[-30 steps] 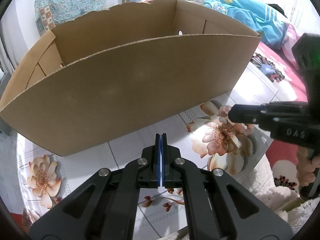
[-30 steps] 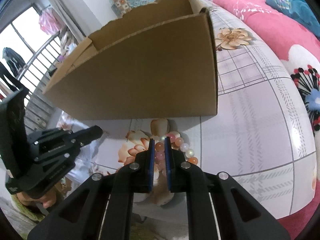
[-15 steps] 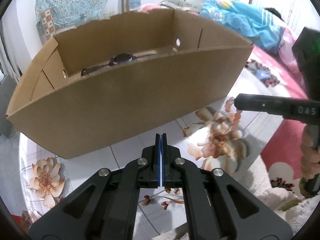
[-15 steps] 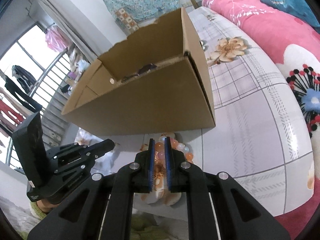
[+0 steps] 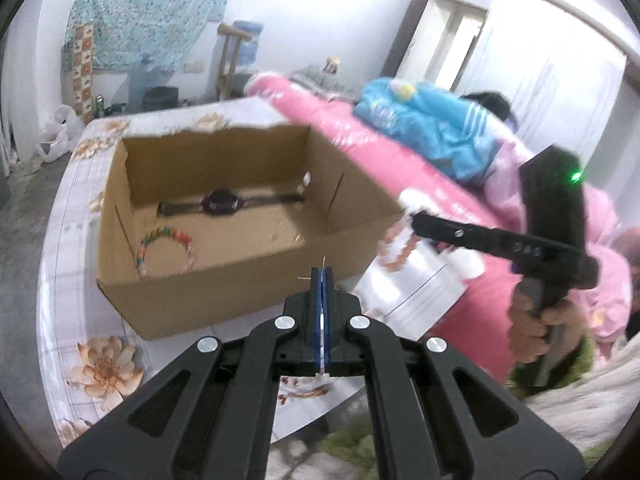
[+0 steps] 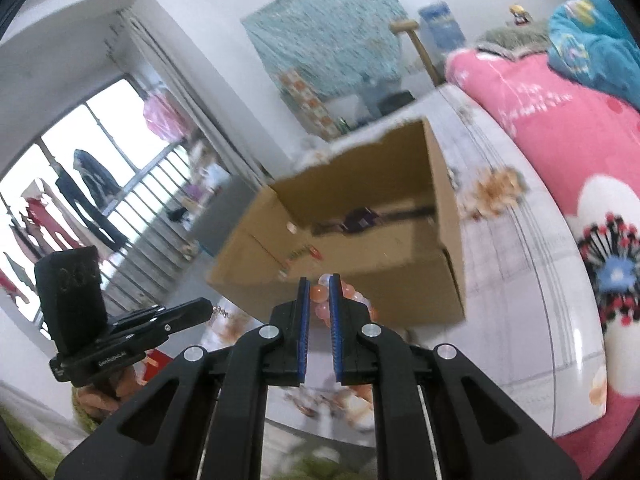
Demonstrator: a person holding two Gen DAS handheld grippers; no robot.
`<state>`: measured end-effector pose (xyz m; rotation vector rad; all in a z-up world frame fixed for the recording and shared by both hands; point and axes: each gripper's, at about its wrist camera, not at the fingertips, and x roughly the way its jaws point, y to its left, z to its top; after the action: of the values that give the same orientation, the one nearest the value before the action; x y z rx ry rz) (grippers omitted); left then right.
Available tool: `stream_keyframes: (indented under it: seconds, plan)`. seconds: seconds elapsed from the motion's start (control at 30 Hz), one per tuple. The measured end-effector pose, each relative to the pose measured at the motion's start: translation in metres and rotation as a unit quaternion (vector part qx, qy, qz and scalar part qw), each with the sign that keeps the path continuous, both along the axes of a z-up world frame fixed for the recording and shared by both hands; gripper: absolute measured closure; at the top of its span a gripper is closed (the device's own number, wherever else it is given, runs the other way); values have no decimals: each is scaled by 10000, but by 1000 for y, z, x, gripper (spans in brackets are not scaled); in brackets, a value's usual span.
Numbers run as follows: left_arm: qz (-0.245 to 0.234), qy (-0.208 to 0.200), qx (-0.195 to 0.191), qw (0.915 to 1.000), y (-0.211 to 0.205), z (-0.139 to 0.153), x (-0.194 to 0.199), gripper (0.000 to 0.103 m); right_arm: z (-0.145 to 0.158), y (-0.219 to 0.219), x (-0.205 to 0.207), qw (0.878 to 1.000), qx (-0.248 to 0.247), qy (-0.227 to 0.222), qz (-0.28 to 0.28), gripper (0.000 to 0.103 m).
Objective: Organize jewelry
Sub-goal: 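Lift the bracelet and charm over the box with both grippers, then open both grippers to drop the bracelet and charm into the box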
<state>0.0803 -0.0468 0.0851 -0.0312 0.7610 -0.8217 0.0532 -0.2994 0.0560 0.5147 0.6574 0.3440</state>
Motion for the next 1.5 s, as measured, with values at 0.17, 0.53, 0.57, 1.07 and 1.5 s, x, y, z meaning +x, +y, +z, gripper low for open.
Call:
stream_keyframes:
  seconds: [0.17,0.53,0.57,1.07,1.5]
  plan:
    - [-62,-217,-293,9993,4,33,8,103,29,0,15,9988,124,-413,223,93]
    - [126,557,192,9982,-24,4,102,103,24,10,90,9980,48,65,633,93]
    - [134,680,243,9973,-27,-3,111,103,21,10,97,9979,37,123,642,93]
    - [614,2207,1048,9677,-57,-80,208,72,-10,5,148,9941,113,707,815,93]
    - [1386,1355,492,9798,2,-38,170,42,-35,39,177,9676,81,1763,1808,93]
